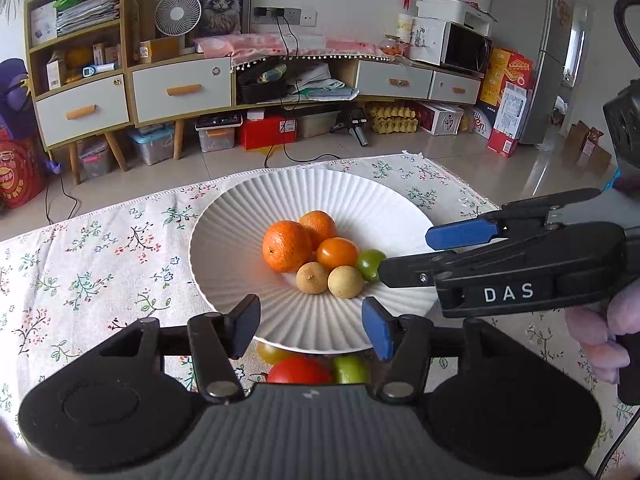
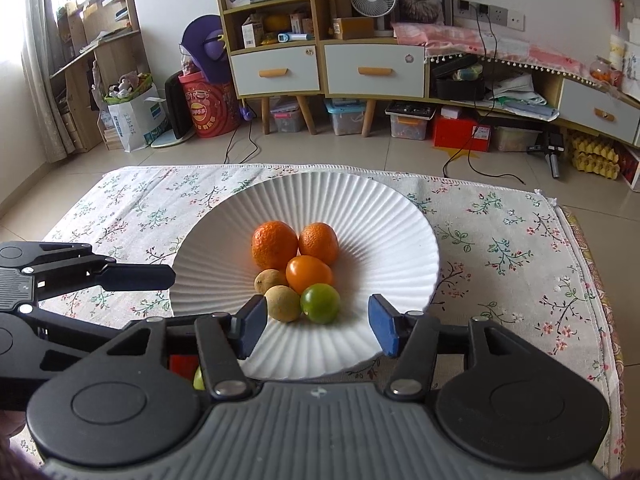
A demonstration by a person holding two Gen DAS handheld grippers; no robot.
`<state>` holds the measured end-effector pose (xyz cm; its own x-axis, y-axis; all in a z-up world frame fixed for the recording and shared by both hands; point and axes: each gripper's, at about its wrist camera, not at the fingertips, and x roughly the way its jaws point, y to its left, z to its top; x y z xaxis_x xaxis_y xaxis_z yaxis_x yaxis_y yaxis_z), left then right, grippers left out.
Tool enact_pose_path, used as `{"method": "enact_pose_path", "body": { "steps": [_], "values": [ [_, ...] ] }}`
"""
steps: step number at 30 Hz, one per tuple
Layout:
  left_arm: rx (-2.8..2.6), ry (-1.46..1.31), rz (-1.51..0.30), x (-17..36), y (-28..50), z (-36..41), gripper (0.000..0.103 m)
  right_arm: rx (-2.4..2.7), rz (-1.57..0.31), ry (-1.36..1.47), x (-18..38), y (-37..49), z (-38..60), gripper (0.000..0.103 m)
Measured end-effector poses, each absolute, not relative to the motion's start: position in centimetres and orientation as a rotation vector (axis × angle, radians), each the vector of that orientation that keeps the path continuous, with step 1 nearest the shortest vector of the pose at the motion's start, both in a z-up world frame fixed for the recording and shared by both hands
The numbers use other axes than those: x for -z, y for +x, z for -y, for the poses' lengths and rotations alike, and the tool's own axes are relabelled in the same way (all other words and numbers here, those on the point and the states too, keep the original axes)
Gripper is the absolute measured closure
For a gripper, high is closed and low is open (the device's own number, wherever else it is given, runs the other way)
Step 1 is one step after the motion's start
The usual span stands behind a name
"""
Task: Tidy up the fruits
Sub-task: 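Lower both fruits into the bowl and open both tools, then withdraw both open tools from the bowl toward the remaining fruits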
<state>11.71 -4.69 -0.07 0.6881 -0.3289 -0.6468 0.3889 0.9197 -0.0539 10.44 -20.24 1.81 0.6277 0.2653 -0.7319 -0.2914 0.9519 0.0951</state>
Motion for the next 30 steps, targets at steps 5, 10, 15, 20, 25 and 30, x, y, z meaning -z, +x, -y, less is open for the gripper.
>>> {"method": "enact_pose_path", "body": {
  "steps": [5, 10, 15, 20, 25, 30],
  "values": [
    [0.389, 0.107, -0.695, -0.5, 10.4, 3.6, 0.031, -0.334, -0.831, -0.041, -2.1, 9.6, 19.6, 0.038],
    [0.368, 0.097, -0.685, -1.3, 9.4, 2.2, 0.019, -0.352, -0.815, -0.063, -2.4, 8.8, 19.0, 0.031],
    [0.360, 0.080, -0.691, -1.9, 8.6, 1.3, 0.012, -0.369, -0.805, -0.080, -2.9, 7.8, 18.4, 0.026],
    [0.356, 0.072, -0.696, -1.7, 7.4, 0.4, 0.006, -0.388, -0.793, -0.081, -3.2, 6.6, 18.1, 0.023],
    [0.344, 0.042, -0.713, -0.9, 6.7, -0.8, 0.002, -0.403, -0.782, -0.083, -3.3, 5.6, 17.6, 0.020],
    [0.343, 0.028, -0.708, -0.6, 6.0, -2.2, 0.002, -0.418, -0.774, -0.084, -3.0, 4.6, 17.2, 0.015]
  ]
}}
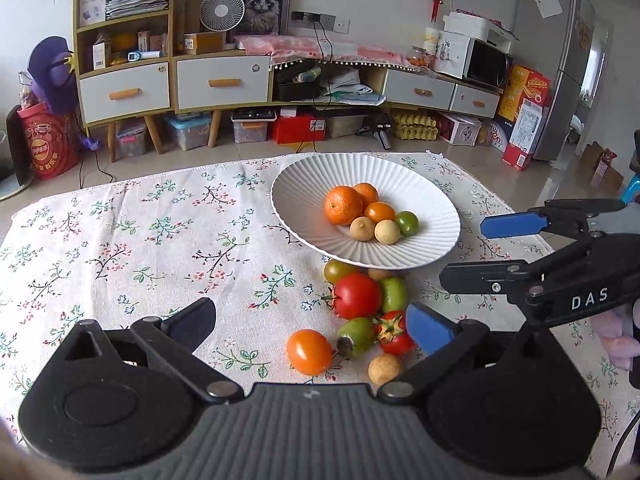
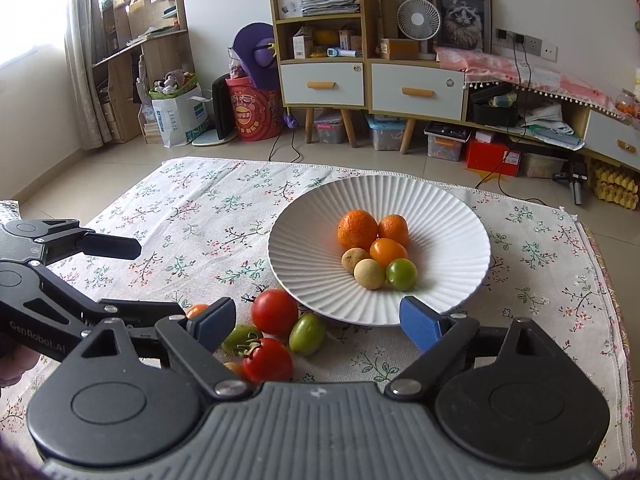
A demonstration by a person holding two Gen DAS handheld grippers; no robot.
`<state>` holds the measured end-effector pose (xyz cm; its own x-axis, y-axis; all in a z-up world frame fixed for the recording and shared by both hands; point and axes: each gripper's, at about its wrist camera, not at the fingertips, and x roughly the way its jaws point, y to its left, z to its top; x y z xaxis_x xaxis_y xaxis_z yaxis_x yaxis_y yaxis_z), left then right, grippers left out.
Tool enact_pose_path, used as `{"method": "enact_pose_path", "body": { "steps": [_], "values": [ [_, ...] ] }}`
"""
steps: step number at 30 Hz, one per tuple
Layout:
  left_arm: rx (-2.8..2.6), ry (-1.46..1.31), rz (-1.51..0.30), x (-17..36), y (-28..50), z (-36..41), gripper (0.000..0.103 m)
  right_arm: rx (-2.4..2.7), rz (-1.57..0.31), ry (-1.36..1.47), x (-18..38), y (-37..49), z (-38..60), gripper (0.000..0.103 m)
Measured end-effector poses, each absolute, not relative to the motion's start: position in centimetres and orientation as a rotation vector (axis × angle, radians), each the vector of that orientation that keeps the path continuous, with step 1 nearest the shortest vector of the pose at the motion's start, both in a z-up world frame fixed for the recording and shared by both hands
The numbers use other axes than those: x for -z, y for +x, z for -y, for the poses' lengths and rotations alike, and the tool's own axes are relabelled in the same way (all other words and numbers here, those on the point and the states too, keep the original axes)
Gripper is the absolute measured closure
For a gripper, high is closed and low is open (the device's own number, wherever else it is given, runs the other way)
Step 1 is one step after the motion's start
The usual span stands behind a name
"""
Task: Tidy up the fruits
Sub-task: 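Withdraw both open tools from the bowl toward the remaining fruits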
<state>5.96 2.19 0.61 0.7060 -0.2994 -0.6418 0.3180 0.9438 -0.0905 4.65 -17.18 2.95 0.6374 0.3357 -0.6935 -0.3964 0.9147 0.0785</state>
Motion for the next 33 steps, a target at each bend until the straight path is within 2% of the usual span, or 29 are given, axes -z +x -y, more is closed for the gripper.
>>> {"method": "enact_pose_path", "body": {
  "steps": [13, 27, 30, 33],
  "values": [
    [0.334, 0.079, -0.707, 1.1, 2.7, -4.5, 0.002, -0.439, -0.781, -0.081, -0.8, 1.9, 16.6, 0.012],
    [0.386, 0.158, -0.717, 4.0, 2.0, -3.1, 0.002, -0.481, -0.822, -0.127, 1.2, 0.4, 15.5, 0.013],
    [0.378, 0.191, -0.720, 4.8, 2.2, -2.6, 0.002, -0.470, -0.823, -0.131, 1.6, 0.4, 15.4, 0.014],
    [0.369, 0.210, -0.722, 5.3, 2.5, -2.4, 0.002, -0.465, -0.835, -0.134, 1.8, 0.5, 15.5, 0.021]
  ]
}}
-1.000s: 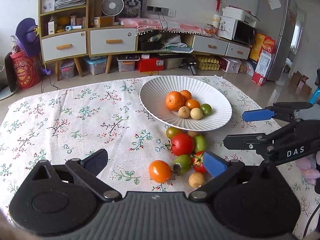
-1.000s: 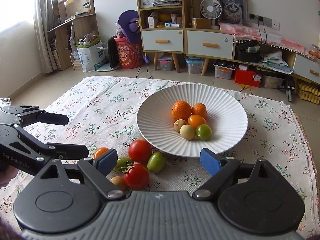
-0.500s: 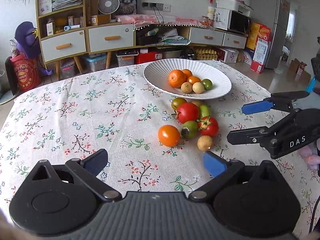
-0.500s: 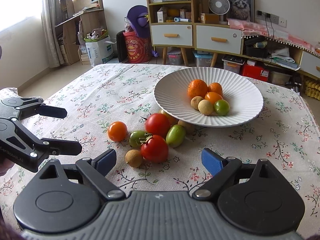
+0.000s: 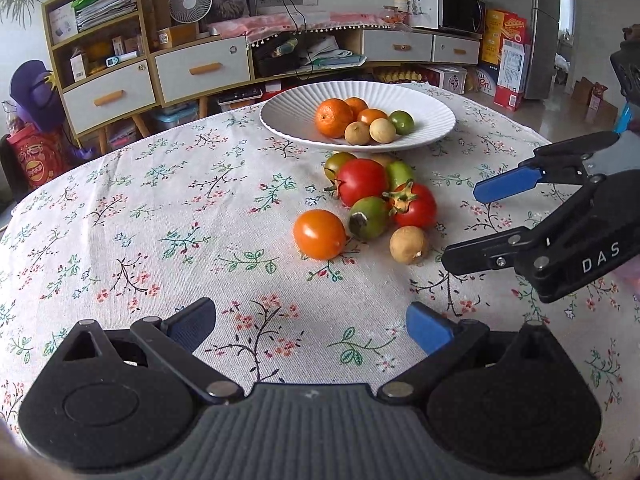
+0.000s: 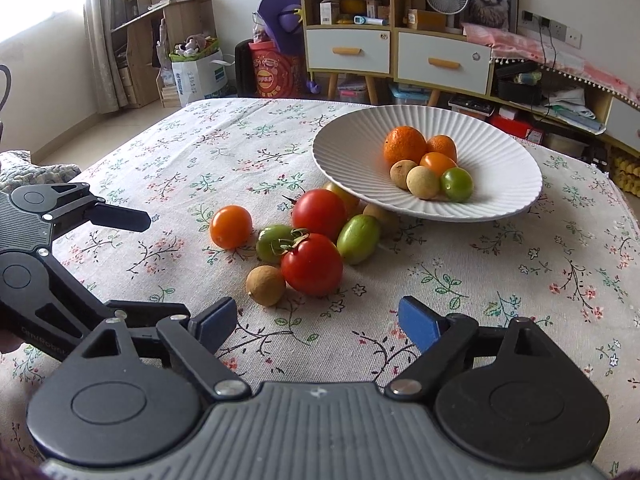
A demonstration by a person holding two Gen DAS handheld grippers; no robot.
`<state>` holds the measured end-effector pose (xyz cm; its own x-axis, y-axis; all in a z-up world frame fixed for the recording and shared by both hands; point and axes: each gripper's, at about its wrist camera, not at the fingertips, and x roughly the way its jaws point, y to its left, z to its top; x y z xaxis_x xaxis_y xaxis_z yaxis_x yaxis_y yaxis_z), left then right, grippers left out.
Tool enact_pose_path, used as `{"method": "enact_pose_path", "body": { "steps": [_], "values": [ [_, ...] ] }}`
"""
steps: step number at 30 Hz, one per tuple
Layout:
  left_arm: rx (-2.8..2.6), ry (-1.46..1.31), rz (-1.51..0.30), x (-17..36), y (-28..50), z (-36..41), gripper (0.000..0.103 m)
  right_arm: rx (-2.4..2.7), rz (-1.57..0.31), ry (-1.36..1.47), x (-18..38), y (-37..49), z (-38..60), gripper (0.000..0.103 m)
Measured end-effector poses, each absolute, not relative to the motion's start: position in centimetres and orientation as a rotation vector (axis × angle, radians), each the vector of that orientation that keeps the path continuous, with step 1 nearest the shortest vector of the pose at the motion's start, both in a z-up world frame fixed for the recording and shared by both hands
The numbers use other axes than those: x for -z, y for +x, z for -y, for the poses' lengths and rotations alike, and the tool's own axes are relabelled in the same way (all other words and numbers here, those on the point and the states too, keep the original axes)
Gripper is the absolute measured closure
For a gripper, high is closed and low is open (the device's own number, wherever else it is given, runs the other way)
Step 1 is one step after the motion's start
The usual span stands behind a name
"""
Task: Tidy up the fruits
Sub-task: 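Withdraw both open tools from the bowl toward the remaining fruits, then grasp a brown round fruit with the right tool while the left tool grasps the orange tomato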
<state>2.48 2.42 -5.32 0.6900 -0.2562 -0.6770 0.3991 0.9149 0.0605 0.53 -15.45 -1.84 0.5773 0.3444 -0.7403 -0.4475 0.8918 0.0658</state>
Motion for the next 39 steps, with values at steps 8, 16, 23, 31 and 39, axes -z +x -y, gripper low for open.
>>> {"method": "enact_pose_path", "body": {
  "steps": [8, 16, 23, 31, 39],
  "values": [
    [0.383, 0.182, -0.715, 5.4, 3.7, -2.4, 0.011, -0.517, -0.906, -0.076, 2.2, 0.5, 15.0, 0.044],
    [0.374, 0.161, -0.713, 5.0, 4.9, -2.1, 0.036, -0.552, -0.918, -0.028, 2.0, 0.5, 13.9, 0.062],
    [0.369, 0.154, -0.713, 4.7, 5.6, -1.5, 0.050, -0.527, -0.909, -0.026, 2.0, 1.1, 13.4, 0.071],
    [0.364, 0.137, -0.716, 4.4, 6.0, -1.5, 0.065, -0.511, -0.905, -0.031, 1.9, 1.2, 12.9, 0.080],
    [0.360, 0.132, -0.719, 4.4, 6.1, -1.6, 0.072, -0.516, -0.900, -0.043, 1.8, 1.3, 12.8, 0.081]
  ]
}}
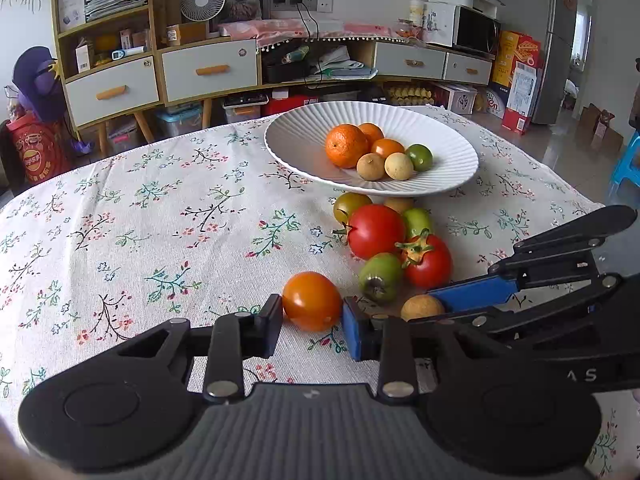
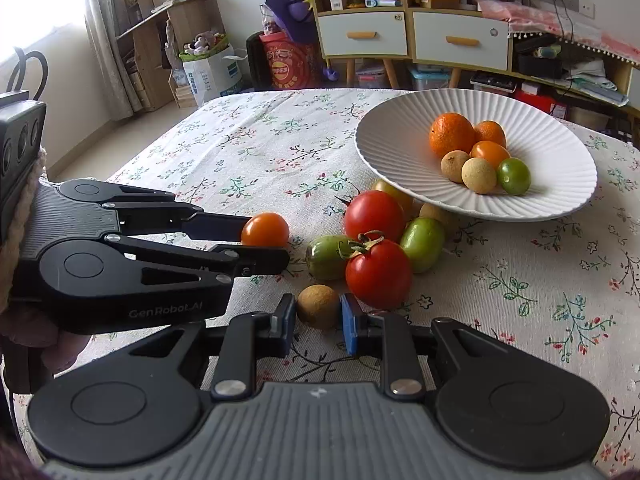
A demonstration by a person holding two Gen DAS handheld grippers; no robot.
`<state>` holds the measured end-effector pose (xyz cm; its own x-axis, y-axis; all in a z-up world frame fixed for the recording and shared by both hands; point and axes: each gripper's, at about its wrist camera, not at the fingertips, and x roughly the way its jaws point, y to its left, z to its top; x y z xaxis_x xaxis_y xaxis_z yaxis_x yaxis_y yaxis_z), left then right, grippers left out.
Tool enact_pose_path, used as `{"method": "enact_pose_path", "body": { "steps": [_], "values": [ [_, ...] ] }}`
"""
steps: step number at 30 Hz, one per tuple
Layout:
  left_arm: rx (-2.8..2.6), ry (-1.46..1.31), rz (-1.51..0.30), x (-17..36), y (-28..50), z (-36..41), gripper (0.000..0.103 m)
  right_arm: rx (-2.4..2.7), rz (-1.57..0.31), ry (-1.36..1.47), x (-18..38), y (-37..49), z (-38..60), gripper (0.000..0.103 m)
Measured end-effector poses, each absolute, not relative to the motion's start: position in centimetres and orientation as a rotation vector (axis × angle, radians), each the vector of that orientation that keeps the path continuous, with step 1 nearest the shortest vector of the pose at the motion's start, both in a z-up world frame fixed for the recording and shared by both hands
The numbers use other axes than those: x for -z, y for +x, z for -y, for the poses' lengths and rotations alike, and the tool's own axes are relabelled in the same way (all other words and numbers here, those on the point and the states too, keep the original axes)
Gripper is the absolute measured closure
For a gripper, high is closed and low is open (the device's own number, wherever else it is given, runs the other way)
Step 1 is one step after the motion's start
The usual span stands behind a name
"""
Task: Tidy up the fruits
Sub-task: 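Grasp a brown round fruit with the right tool while the left tool grasps the orange tomato, then carry the brown fruit and orange tomato over the white bowl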
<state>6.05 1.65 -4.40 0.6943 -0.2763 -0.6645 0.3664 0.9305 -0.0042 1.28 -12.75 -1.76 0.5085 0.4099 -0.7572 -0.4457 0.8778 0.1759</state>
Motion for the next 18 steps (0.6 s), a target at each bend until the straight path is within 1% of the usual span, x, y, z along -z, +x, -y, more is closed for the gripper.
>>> {"method": "enact_pose_path", "body": {
  "steps": [18],
  "values": [
    [0.339, 0.101, -0.699, 2.4, 6.3, -2.0, 0.072, -0.526, -0.839, 0.007, -0.8, 1.8, 13.5, 0.081]
  ]
}}
